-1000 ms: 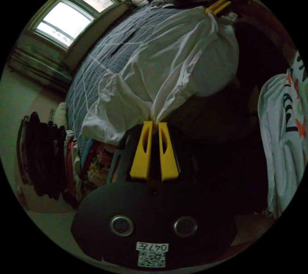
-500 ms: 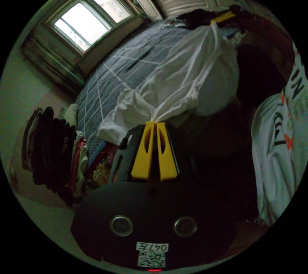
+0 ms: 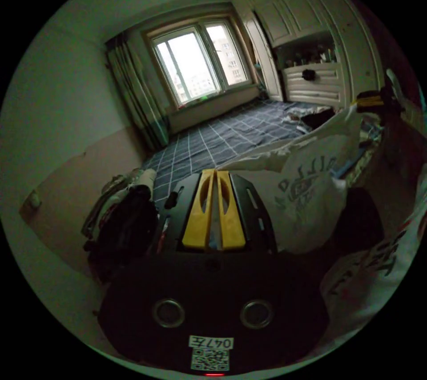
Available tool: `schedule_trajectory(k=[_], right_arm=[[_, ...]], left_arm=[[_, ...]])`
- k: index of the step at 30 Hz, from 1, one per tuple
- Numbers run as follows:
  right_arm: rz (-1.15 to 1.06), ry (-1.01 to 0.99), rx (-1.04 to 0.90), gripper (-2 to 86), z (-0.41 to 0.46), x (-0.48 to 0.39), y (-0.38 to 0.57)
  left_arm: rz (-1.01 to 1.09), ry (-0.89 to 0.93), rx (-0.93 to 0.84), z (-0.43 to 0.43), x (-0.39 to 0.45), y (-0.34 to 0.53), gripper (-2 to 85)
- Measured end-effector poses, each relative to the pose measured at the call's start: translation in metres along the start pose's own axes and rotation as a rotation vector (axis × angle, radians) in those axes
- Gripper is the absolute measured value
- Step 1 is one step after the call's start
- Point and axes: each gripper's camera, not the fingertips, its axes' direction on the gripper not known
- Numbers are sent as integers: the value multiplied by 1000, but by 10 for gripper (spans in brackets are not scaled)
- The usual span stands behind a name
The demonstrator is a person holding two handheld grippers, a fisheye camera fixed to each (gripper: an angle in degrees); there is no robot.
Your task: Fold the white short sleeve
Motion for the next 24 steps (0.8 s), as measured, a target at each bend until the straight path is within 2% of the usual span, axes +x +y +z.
schedule_trajectory(k=[2, 5, 9, 12, 14, 16, 17, 19, 21, 24], right_arm=[[-8, 9, 0, -1, -18, 11, -10], [-30, 0, -41, -1, -22, 33, -29], [-45, -95, -234, -3, 67, 90, -72], [48, 87, -272, -3, 121, 159, -130], [91, 262, -211, -3, 121, 198, -175], [146, 473, -95, -4, 99, 234, -222], [151, 515, -76, -4, 94, 239, -230], [123, 614, -59, -3, 88, 251, -244], [95, 575, -70, -3, 97, 254, -239], [79, 393, -101, -3, 138, 248, -210]], left_arm=[[-45, 65, 37, -12, -13, -24, -8], [-32, 62, 24, 2, -22, -62, -8], [-64, 87, -96, 80, -41, -132, -8], [-90, -88, -160, 138, -58, -221, -8], [-60, -339, -57, 137, -64, -304, -8], [-113, -422, 74, 117, -68, -352, -8], [-132, -437, 140, 105, -69, -376, -8], [-97, -441, 164, 100, -68, -400, -8], [-17, -402, 128, 109, -63, -412, -7], [132, -301, -11, 150, -49, -405, -7]])
